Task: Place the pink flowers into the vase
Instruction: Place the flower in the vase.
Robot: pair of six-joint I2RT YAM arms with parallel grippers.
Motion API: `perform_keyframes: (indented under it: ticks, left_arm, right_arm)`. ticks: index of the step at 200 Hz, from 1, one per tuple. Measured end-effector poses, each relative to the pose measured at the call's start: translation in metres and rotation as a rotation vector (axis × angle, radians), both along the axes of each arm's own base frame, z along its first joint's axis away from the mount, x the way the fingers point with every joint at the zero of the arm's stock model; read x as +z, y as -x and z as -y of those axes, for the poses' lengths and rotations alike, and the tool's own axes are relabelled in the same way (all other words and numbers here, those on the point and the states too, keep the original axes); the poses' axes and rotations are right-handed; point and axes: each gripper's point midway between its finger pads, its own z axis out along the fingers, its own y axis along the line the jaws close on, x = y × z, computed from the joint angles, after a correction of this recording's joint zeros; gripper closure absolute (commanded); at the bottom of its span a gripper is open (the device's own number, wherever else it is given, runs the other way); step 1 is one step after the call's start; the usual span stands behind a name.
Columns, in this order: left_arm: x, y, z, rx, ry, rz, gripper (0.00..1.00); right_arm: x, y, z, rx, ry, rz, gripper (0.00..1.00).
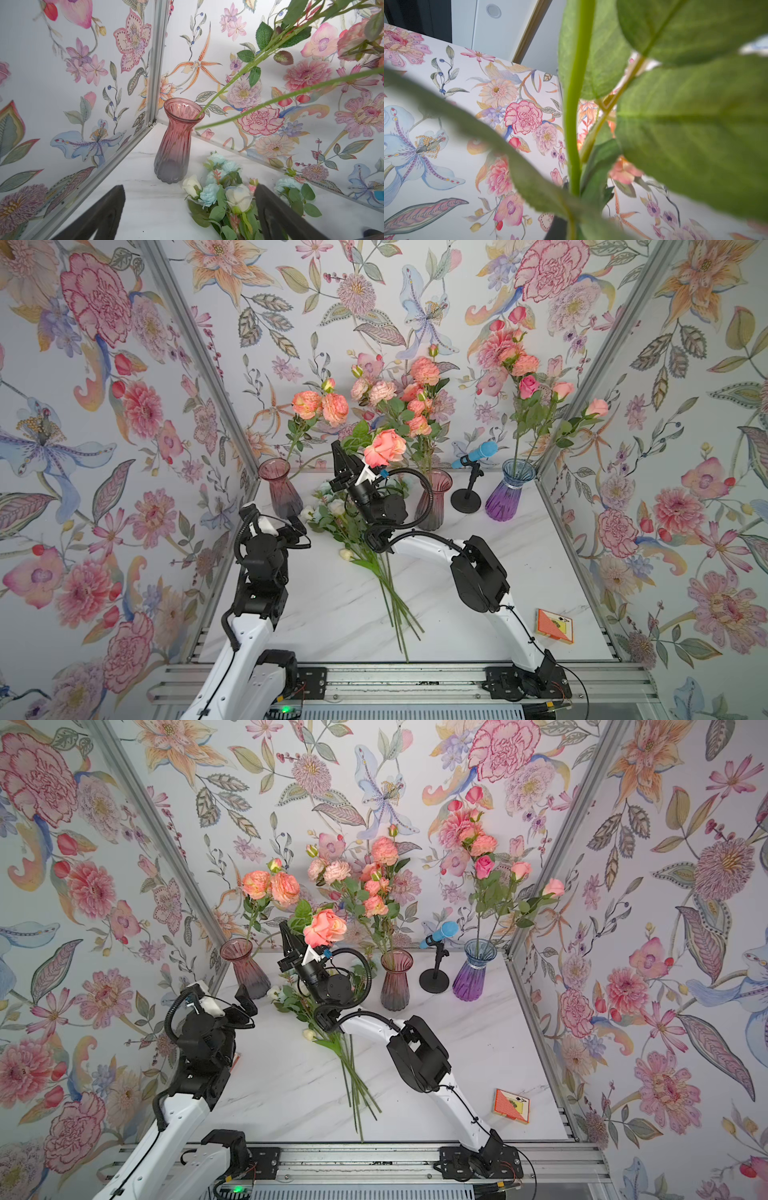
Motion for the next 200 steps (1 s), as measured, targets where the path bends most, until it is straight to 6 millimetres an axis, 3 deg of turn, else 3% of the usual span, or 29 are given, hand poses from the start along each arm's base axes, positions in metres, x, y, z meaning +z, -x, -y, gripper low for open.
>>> perform_keyframes:
  ticks: [42,60,76,121,154,200]
  left_arm:
    - [-0.040,0.001,0.007,-0.037,0.056,-0.061,0.00]
    - [-0.044,0.001,0.009,-0.044,0.059,-0.071,0.00]
    - [-0.044,0.001,0.008,-0.044,0.059,-0.069,0.00]
    - [-0.043,0.001,0.008,-0.052,0.062,-0.067,0.00]
    - [-0.043,0.001,0.008,-0.057,0.063,-0.068,0.00]
    - [-0.044,0.000,0.012,-0.079,0.066,-0.069,0.00]
  right_arm:
    - [0.031,0.005,0.007,-0.013,-0.077,0.063,1.00]
    - [0.034,0.001,0.002,-0.012,-0.102,0.081,1.00]
    - [0.027,-0.006,-0.008,-0.011,-0.100,0.080,1.00]
    - [-0.021,-0.023,-0.053,-0.005,0.022,0.033,1.00]
    - [-0.049,-0.031,-0.074,-0.001,0.123,0.001,1.00]
    - [-0.058,-0.035,-0.082,0.007,0.173,0.020,1.00]
